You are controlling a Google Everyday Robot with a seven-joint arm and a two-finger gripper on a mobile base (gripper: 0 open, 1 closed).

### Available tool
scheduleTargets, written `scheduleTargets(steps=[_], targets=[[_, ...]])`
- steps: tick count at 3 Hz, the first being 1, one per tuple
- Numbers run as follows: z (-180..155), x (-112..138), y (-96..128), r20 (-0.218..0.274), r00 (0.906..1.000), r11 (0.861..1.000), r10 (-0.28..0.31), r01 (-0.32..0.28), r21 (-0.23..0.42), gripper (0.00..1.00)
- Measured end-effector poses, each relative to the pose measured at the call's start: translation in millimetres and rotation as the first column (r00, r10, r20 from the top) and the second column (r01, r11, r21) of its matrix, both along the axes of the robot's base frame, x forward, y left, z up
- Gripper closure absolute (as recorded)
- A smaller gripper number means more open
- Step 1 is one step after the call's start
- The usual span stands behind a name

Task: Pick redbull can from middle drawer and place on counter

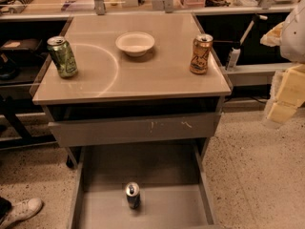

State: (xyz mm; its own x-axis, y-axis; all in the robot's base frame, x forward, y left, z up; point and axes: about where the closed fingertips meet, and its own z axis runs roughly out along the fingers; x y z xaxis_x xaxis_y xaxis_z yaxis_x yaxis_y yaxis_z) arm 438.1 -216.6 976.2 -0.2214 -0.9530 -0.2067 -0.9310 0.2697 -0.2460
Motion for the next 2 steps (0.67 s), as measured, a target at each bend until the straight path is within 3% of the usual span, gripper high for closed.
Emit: scheduleTargets(steps=[1, 2], targets=[[-2, -3, 3, 0.009, 1.0, 1.0, -0.003, 0.003, -0.006, 0.0], [-16, -21, 32, 0.038, 0.9991, 1.0, -0.017, 0.016, 0.017, 0.0]])
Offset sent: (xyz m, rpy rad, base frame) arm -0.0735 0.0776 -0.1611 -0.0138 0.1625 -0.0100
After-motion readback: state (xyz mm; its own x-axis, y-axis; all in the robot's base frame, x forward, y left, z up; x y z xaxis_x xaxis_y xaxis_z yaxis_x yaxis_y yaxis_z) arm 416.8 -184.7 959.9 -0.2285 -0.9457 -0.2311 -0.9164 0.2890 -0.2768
